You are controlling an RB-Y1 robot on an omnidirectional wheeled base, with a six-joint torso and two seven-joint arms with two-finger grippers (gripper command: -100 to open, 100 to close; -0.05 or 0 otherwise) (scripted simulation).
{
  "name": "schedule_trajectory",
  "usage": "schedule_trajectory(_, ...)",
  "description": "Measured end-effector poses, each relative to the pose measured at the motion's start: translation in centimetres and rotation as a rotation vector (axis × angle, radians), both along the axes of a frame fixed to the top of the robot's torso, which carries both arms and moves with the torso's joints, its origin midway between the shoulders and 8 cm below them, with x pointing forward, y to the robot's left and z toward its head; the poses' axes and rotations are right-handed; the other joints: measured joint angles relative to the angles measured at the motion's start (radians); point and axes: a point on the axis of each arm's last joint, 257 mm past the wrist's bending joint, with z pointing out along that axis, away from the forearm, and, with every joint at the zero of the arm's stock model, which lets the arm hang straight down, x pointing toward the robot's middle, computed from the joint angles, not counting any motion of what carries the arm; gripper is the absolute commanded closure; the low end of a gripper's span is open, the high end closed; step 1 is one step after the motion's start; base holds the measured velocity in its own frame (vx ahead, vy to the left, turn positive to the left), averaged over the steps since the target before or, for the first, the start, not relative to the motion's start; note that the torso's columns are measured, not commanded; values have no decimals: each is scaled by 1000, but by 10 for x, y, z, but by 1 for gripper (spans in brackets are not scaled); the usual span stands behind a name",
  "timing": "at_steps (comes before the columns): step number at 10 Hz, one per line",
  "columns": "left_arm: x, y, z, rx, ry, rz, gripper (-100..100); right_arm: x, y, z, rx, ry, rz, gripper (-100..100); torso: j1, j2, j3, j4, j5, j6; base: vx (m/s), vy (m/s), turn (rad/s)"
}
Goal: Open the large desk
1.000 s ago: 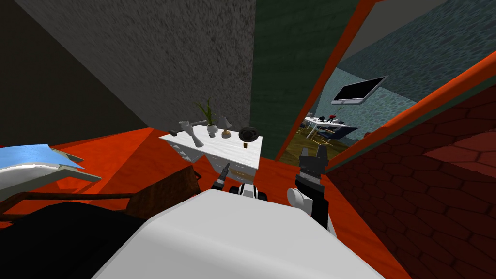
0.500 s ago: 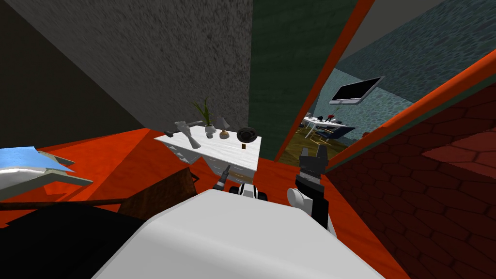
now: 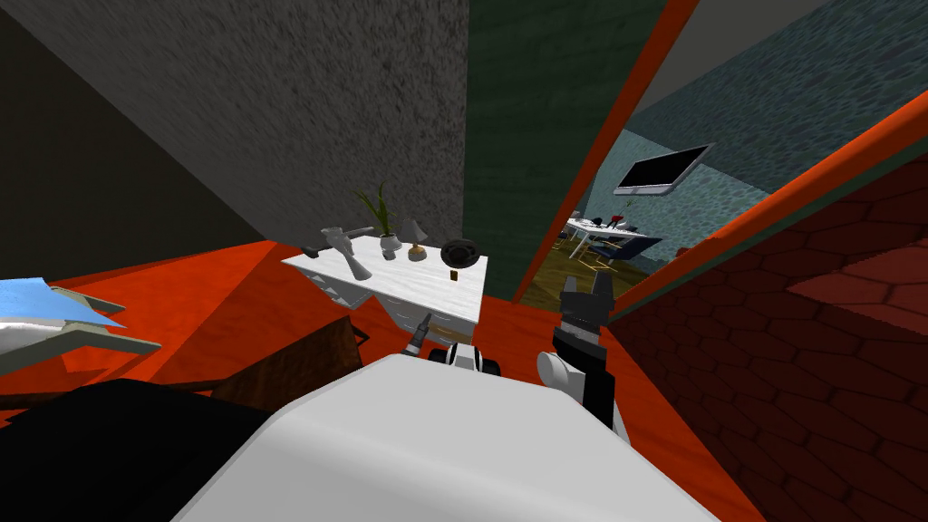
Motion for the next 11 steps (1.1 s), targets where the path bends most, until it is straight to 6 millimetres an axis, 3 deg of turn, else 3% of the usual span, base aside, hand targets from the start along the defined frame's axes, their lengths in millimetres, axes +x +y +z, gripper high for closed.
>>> schedule_trajectory(5,-25,-21,-36,-38,85,-8,-100,0,0,0,0,0,0,0,1,2,1,1,0,0,43,-21,-24)
schedule_trajectory(7,-26,-24,-40,-44,96,-8,-100,0,0,0,0,0,0,0,1,2,1,1,0,0,0,-5,4)
schedule_trajectory(9,-12,-23,-35,-44,92,-8,-100,0,0,0,0,0,0,0,-1,0,0,0,0,0,0,-7,4)
schedule_trajectory(10,-11,-23,-36,-44,95,-8,100,0,0,0,0,0,0,0,0,0,0,0,0,0,2,-10,-3)
schedule_trajectory(11,-6,-22,-36,-43,95,-8,100,0,0,0,0,0,0,0,0,-1,0,0,0,0,-1,4,-14)
